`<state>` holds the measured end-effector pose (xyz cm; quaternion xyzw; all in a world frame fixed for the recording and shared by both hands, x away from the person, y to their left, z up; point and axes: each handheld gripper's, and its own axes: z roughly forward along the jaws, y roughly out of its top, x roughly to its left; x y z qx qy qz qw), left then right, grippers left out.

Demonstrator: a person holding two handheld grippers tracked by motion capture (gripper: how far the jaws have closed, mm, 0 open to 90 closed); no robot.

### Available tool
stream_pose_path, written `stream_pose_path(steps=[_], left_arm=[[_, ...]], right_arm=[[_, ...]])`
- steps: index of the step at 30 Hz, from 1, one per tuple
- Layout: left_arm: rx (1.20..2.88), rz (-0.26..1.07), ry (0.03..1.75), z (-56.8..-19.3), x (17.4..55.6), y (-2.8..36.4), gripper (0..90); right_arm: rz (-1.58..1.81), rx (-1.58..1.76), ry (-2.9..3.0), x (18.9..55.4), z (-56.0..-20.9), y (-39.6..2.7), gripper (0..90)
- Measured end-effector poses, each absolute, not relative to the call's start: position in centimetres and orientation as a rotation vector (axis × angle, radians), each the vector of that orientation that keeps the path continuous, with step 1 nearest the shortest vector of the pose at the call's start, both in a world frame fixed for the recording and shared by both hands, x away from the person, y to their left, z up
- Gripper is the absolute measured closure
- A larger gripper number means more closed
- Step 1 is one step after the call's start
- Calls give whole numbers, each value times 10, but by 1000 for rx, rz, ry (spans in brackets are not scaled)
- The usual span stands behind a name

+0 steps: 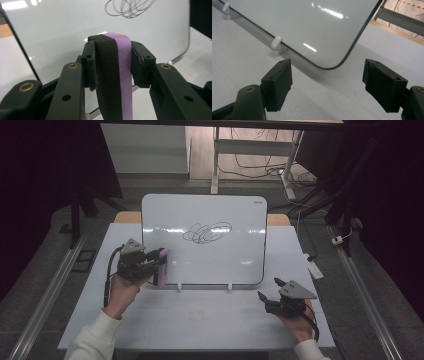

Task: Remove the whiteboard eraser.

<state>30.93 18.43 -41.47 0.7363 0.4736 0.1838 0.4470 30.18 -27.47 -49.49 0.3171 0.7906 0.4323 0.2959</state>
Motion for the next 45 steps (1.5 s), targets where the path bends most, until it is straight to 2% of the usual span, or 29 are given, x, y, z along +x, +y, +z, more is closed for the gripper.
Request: stream_pose_path(steps=[19,35,45], left_arm=[[1859,363,971,-415,295,147,597],[1913,330,908,-417,297,116,597],[1891,319,871,-416,302,99,597]], right_arm=[[1292,861,2173,298,-485,-253,239],[1363,775,2262,290,-468,-202,250],[1428,697,2318,290,-457,-161,251]])
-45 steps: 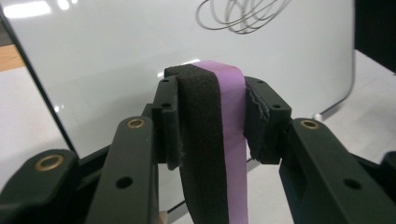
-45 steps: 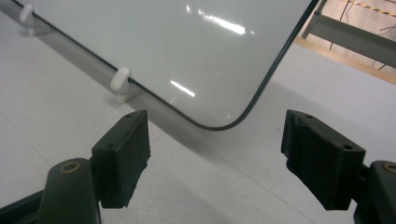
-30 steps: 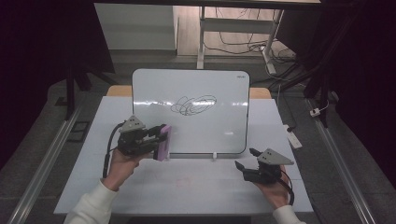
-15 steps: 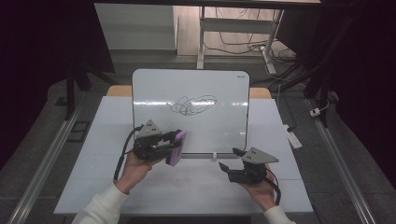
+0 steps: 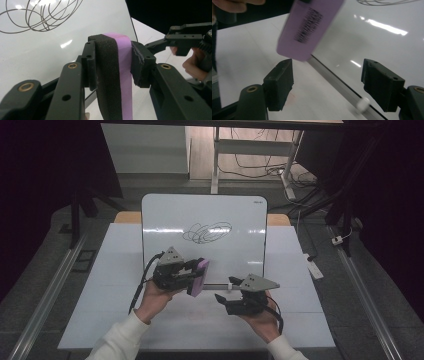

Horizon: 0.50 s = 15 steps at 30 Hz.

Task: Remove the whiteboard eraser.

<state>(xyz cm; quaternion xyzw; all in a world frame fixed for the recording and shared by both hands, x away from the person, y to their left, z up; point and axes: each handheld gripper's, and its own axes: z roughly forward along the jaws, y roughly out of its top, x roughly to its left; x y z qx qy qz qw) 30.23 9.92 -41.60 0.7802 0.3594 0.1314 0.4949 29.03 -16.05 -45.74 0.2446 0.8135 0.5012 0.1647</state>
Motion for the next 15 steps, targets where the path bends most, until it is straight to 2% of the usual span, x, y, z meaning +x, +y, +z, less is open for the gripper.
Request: stream_pose_path(steps=[7,15], left_arm=[[1875,331,865,-416,301,100,597],[1868,333,867,-418,300,101,597]], right_arm=[[1429,673,2374,299,-461,-128,242],[1523,728,2363,309,-460,-111,243]])
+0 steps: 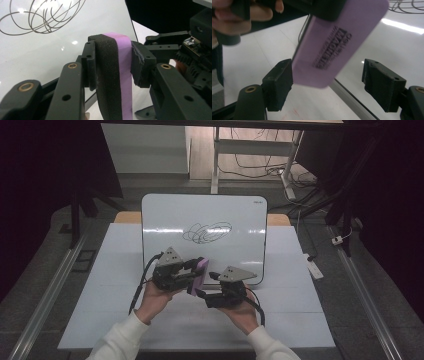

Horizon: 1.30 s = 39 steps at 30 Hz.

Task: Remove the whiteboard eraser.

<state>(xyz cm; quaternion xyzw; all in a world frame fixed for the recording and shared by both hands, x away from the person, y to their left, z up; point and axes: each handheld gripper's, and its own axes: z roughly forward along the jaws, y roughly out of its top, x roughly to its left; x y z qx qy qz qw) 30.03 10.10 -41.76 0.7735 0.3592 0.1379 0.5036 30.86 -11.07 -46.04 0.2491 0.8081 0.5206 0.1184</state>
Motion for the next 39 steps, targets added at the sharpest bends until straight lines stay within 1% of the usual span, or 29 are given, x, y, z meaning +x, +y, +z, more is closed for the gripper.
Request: stream_pose_path(steps=[14,21,23,25,26,27,28,30,32,33,34,39], left_arm=[[1869,341,860,-421,297,96,600],[1879,338,857,-425,297,94,597],[1872,344,850,-425,296,95,558],[1870,364,842,-425,295,95,458],[1876,376,836,-425,294,96,458],[1879,379,826,-424,293,97,380],[1883,376,812,-423,292,99,340],[1886,374,802,-422,289,105,290],[1897,379,798,-422,285,113,274],[1910,373,811,-424,280,123,264],[1910,373,811,-424,280,123,258],[1935,365,875,-437,270,150,245]], right_arm=[[1600,849,2324,314,-463,-112,344],[1563,839,2315,314,-463,-118,386],[1559,820,2302,312,-462,-121,394],[1558,803,2296,312,-461,-122,397],[1558,803,2296,312,-461,-122,397],[1558,788,2288,311,-459,-124,399],[1555,782,2286,311,-458,-125,400],[1549,781,2282,311,-458,-128,401],[1552,783,2281,312,-457,-129,402],[1547,786,2277,313,-457,-132,403],[1545,786,2273,314,-457,-133,403],[1540,785,2248,318,-454,-140,404]])
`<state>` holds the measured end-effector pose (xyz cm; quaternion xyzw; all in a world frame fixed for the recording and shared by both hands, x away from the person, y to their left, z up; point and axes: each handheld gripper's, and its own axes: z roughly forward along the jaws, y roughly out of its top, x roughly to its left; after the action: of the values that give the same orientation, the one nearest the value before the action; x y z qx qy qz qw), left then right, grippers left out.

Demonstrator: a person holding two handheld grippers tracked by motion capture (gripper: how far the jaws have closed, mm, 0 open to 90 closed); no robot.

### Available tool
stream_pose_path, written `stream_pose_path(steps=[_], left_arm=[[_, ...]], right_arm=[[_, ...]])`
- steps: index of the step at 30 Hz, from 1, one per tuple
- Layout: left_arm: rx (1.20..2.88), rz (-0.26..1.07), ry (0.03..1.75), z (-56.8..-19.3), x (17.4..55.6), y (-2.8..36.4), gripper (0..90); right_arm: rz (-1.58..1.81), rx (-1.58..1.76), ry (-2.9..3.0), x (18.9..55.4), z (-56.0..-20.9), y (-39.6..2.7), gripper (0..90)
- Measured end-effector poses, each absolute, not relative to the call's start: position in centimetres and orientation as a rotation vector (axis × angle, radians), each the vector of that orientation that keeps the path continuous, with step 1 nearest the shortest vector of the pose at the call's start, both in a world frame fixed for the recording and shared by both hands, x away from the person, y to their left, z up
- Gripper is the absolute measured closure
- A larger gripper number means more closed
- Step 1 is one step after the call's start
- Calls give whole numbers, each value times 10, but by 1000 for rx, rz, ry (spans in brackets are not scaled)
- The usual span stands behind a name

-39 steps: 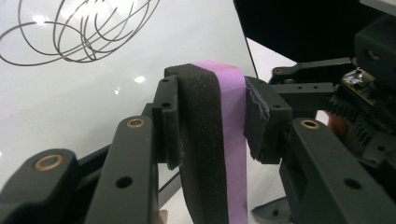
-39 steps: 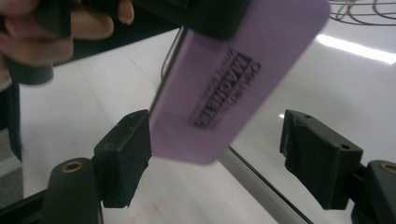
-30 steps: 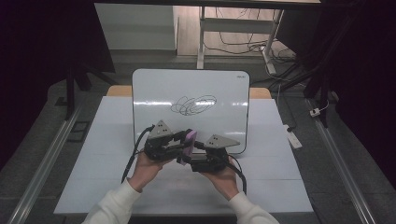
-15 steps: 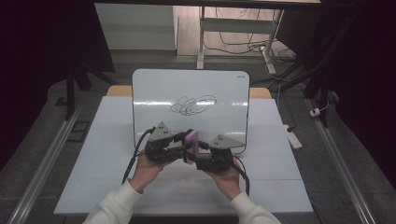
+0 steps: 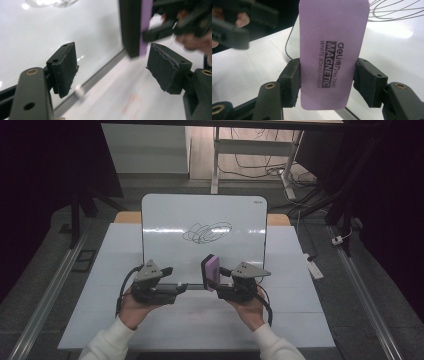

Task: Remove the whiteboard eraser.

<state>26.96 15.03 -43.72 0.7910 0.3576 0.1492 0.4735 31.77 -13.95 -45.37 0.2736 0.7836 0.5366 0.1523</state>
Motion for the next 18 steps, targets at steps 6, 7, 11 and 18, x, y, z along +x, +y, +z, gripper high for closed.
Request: stream_pose_path(steps=[6,7,11,18], left_arm=[[1969,354,938,-454,259,176,240],[1968,352,949,-456,257,180,239],[1970,344,990,-467,252,197,237],[1984,318,1084,-496,244,225,236]], right_arm=[[1514,776,2225,322,-450,-146,404],[1514,778,2219,323,-450,-148,405],[1504,793,2201,326,-449,-153,405],[1488,811,2144,327,-443,-166,405]])
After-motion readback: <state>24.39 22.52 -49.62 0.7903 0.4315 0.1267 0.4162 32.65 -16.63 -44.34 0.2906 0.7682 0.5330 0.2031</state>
